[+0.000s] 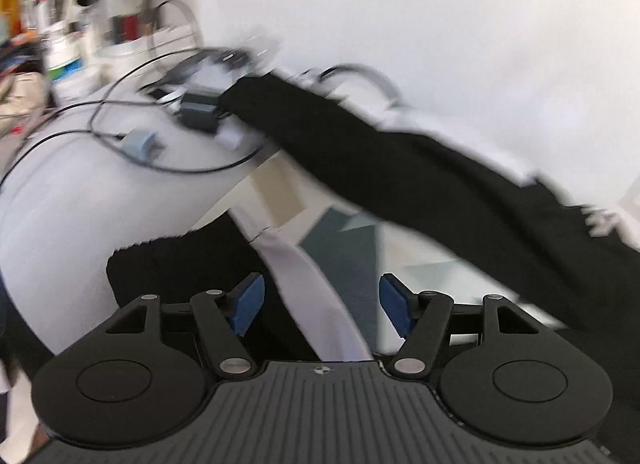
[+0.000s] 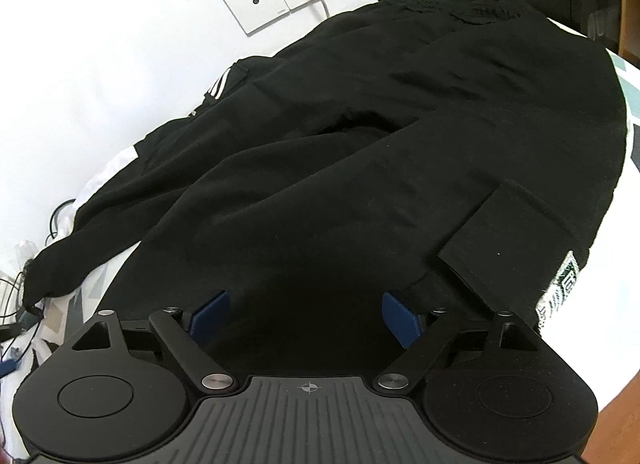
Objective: Fold clothes
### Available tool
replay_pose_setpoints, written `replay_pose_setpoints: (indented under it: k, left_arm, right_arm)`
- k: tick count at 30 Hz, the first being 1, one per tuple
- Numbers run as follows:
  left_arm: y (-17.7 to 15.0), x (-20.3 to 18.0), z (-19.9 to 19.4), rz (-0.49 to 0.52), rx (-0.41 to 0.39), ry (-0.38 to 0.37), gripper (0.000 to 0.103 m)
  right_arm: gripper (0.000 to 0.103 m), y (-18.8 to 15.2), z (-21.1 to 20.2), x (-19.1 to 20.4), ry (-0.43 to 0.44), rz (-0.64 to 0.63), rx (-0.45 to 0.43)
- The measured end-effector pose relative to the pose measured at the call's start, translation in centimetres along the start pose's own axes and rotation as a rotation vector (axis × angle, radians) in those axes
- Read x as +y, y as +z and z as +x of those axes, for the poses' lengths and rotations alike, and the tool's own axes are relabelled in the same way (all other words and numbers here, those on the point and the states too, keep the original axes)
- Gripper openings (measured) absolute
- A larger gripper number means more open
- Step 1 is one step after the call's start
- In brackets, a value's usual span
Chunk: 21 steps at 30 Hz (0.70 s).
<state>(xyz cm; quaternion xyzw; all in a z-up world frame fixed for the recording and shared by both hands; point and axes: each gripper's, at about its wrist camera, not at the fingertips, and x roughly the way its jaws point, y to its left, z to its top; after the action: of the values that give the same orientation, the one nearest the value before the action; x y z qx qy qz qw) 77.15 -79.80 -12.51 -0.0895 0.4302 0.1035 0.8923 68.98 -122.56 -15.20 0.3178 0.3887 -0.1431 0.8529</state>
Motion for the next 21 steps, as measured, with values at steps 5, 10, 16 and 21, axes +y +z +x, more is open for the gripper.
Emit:
replay_pose_setpoints:
  k: [5, 10, 16, 21]
  left_arm:
    - [-1.3, -0.8, 2.7, 0.022, 0.097, 0.052, 0.036]
    - [-3.1, 1.2, 1.0, -0.019, 0.105, -0.086, 0.006]
    - [-0.6, 4.6, -4.9, -0.177, -0.094, -0.272, 0.005]
    - [-0.7, 7.7, -11.7, -0.2, -0.282, -0.412, 0.006]
  right_arm:
    - [0.081, 0.0, -1.1, -0.5, -0.002, -0.036, -0.035]
    - [0.08, 0.0, -0.6, -0.6, 0.003, -0.067, -0.028]
    - [0.078, 0.6, 0.3, 0.7, 0.026, -0.072, -0.001]
    - [0.078, 0.8, -0.1, 2.5, 0.068, -0.113, -0.003]
